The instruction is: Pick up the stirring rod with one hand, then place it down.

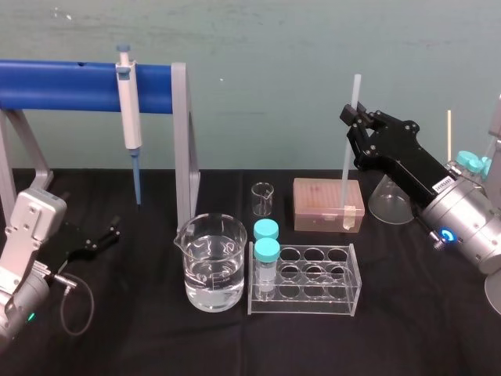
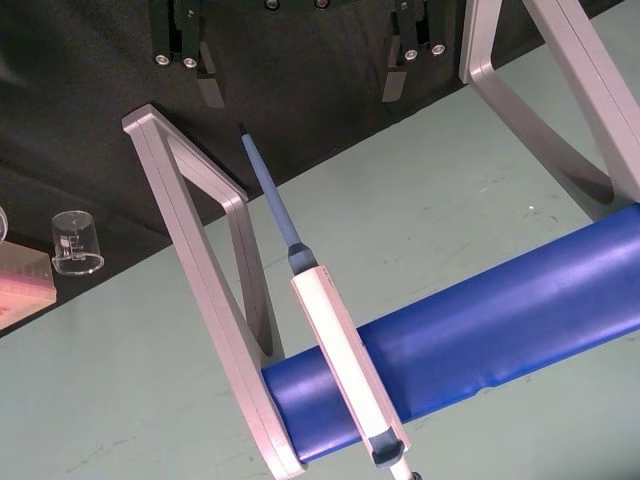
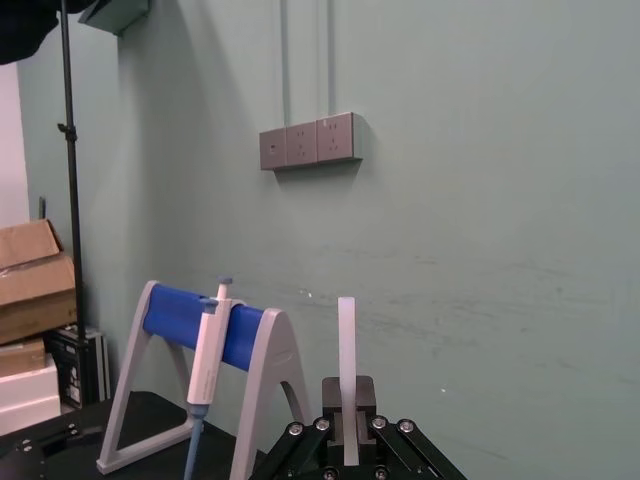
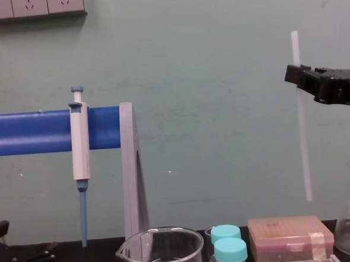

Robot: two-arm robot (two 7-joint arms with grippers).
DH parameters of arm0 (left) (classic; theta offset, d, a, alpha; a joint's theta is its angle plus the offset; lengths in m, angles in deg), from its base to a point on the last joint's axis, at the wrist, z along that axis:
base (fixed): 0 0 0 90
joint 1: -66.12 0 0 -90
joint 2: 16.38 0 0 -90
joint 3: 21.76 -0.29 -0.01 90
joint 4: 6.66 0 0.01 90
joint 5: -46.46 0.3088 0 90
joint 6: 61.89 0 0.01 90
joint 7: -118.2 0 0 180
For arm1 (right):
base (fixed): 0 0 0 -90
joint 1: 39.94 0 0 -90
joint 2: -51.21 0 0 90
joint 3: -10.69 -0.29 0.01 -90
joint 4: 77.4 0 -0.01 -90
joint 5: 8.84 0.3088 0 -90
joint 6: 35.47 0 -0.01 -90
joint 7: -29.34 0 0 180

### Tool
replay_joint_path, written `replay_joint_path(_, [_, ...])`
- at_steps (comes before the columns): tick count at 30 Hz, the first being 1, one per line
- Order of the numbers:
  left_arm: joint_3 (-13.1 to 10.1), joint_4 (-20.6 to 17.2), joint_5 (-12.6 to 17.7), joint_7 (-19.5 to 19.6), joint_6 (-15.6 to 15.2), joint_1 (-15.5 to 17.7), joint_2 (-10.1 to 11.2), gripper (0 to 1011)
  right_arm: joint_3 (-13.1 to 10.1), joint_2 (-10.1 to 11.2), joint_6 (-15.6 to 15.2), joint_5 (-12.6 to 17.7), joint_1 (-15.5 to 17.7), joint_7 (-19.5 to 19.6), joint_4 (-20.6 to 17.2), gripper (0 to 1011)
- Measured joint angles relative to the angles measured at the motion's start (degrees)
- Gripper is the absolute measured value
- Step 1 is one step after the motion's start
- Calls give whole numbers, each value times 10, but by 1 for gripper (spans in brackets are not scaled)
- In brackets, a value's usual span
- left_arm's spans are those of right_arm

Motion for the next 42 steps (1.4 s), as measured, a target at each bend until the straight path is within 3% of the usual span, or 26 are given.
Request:
replay_joint_path(12, [0,0,0,0,0,0,0,1000,1,1,3,-13,5,4,-2,69])
replay_joint_path(27, [0,0,0,0,0,0,0,1000,0,-7,23,-19,-1,-5,26,69])
replay_joint_path(42, [0,0,0,0,0,0,0,1000,0,-7,48,10,-9,-49,51,69])
